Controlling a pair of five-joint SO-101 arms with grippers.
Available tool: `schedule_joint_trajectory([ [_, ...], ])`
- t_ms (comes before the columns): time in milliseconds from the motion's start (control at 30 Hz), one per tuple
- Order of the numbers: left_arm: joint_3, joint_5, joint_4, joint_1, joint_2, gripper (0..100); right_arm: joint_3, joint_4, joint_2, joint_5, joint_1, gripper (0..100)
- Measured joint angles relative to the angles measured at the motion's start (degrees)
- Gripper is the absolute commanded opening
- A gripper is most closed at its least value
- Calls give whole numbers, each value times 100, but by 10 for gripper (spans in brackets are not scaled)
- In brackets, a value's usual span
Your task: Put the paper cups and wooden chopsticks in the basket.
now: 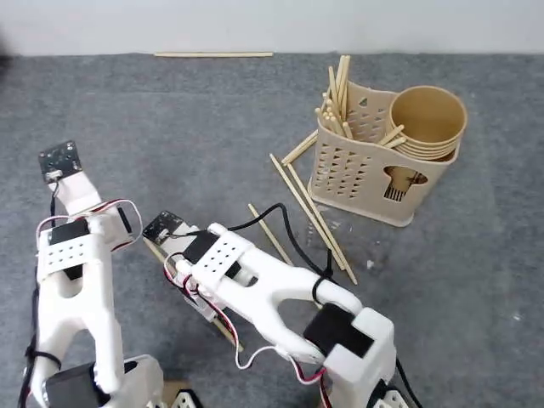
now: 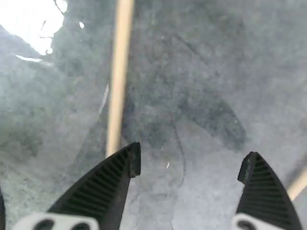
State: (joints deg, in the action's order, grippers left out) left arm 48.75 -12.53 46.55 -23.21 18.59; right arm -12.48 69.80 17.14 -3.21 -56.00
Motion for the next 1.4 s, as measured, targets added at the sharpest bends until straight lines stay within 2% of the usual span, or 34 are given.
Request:
schedule_joint_trajectory([
  [333,-88,-501,0,-1204,0,12,53,0,18,-246,-273,329],
  [533,-158,-563,0,-1547,0,12,53,0,-316,-264,-510,329],
  [667,-158,-870,-123,-1855,0,12,132,-62,-457,-686,-932,328],
  [767,-158,-967,-193,-2101,0,12,290,-105,-466,-1029,-976,328],
  [1000,-158,-976,-211,-2163,0,13,299,-193,-466,-1213,-949,328],
  [1100,-158,-949,-202,-2163,0,13,299,-105,-466,-1213,-695,328],
  [1400,-185,-9,870,-1582,0,13,299,835,-1046,-1213,308,328],
])
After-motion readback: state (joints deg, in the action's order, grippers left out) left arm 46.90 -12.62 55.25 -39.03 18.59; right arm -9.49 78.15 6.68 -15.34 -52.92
